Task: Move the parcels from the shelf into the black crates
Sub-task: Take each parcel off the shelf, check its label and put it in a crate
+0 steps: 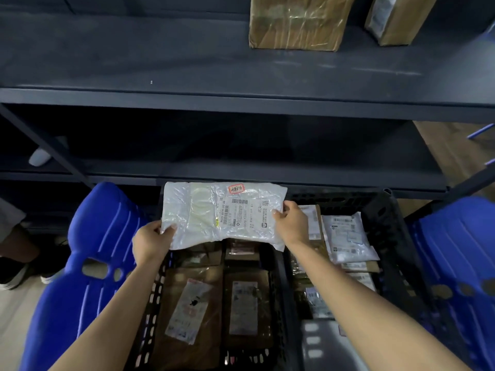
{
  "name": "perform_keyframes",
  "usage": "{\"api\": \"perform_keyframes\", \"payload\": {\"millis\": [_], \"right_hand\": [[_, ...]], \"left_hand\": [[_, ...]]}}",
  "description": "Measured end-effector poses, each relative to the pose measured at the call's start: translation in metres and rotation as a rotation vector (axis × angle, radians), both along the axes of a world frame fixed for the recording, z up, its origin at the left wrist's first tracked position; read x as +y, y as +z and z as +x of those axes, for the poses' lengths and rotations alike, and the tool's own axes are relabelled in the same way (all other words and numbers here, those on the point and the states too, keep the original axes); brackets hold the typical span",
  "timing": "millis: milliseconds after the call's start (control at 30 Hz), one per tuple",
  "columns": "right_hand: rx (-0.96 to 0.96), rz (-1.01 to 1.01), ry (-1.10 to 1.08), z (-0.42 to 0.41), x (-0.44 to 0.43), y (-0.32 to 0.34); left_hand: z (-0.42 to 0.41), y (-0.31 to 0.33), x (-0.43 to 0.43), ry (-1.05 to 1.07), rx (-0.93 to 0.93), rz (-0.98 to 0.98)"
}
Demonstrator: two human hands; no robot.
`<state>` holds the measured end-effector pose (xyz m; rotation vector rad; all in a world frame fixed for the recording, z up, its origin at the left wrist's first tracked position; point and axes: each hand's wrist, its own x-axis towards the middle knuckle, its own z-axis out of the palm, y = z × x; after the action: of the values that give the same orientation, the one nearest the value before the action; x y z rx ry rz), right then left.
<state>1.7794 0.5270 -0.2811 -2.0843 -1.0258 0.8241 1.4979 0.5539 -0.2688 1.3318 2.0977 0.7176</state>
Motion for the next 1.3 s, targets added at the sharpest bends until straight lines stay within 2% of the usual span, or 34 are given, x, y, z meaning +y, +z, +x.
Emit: {"api": "perform_keyframes", "payload": {"millis": [233,400,567,767,900,1033,1100,1200,1300], "right_hand": [[-0.167,-0.088,0.109,-0.027,0.007,-0.039],[-0.215,-0.161,0.189,-0.036,0.011,-0.05],[-0.303,-0.267,0.259,-0.043,0.025,-0.059],[-0.372,-0.353,0.314,-0.046,0.035,-0.071],[-0.423,-0.432,0.354,-0.049,0.039,-0.079],[-0.484,-0.53,0.411,-0.05,0.049,-0.083],[-0.54,-0.55,0.429,-0.051,0.056,-0.085],[-0.644,-0.553,0.452,-0.056,0.06,-0.088],[-0.802,-0.407,0.517,-0.056,0.06,-0.09]], "left_hand": [[-0.011,-0.025,0.013,-0.119,0.192,-0.052],[-0.006,-0.042,0.019,-0.238,0.222,-0.023],[-0.008,-0.064,0.028,-0.281,0.223,-0.135],[0.0,-0.077,0.046,-0.466,0.631,-0.414],[0.012,-0.082,0.053,-0.493,0.718,-0.512],[0.022,-0.092,0.051,-0.602,0.918,-0.378],[0.029,-0.1,0.059,-0.703,0.878,-0.31],[0.039,-0.108,0.074,-0.834,0.805,-0.329],[0.043,-0.112,0.083,-0.829,0.772,-0.286]]}}
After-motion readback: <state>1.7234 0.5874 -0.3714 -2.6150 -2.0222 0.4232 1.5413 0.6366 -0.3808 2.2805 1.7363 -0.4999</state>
